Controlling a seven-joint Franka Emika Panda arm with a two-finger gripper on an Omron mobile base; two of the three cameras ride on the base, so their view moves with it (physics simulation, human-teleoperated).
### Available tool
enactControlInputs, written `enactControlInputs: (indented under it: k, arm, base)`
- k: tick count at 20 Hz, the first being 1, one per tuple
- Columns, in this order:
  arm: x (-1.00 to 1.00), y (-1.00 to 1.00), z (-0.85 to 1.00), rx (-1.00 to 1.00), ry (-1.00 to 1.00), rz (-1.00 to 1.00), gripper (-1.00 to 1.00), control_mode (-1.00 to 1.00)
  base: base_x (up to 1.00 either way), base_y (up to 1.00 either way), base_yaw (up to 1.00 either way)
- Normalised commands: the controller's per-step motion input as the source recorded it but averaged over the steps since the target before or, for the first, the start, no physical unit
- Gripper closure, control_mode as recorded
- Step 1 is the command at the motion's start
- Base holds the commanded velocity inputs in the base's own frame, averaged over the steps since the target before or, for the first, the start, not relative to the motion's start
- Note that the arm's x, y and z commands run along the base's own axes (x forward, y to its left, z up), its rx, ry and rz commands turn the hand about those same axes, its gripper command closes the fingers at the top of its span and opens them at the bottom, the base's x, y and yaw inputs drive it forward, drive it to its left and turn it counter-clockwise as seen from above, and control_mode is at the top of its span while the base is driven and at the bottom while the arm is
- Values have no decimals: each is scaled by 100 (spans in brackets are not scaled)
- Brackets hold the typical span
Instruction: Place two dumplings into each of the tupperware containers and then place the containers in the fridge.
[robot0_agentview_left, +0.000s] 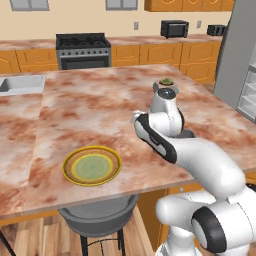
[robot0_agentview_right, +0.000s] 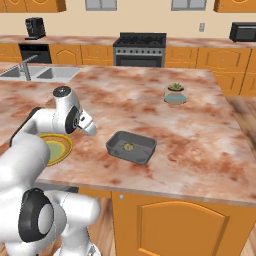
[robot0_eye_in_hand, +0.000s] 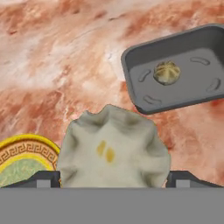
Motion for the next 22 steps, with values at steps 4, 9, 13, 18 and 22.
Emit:
enactControlInputs:
  k: [4, 9, 13, 18, 22]
  arm:
    - [3, -91, 3, 0, 21, -13, 100, -100]
    - [11, -80, 1, 0, 17, -7, 100, -100]
    - [1, -84, -4, 0, 6, -3, 100, -100]
    - [0, -48, -37, 0, 1, 0, 100, -100]
    - [6, -16, -57, 0, 0, 0, 100, -100]
  base:
    - [0, 0, 0]
    - [0, 0, 0]
    - [0, 0, 0]
    - [0, 0, 0]
    - [0, 0, 0]
